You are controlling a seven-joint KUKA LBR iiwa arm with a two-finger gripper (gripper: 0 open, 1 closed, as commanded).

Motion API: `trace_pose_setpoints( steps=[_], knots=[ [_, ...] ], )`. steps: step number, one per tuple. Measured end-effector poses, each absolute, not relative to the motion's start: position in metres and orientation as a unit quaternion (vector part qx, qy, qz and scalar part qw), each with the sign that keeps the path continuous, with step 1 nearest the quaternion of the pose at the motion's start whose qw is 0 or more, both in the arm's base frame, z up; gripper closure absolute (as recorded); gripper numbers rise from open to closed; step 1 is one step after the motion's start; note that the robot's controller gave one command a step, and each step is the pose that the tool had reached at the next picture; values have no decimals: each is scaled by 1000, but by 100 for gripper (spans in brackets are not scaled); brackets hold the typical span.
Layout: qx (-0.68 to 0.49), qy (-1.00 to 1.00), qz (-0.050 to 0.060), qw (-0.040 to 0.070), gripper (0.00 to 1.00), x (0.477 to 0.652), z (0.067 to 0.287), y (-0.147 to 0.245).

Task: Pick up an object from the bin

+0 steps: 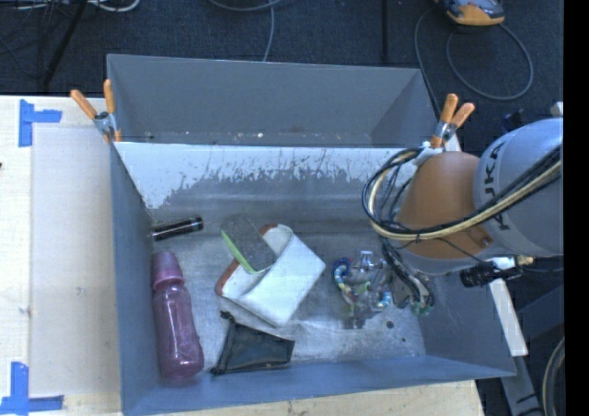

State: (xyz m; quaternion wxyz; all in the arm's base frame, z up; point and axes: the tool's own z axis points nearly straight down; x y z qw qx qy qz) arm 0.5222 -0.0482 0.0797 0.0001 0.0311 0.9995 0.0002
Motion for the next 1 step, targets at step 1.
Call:
trace_pose_setpoints(
  steps=[1],
  knots=[
    [31, 1000, 0, 0, 100, 522, 80, -48]
  ],
)
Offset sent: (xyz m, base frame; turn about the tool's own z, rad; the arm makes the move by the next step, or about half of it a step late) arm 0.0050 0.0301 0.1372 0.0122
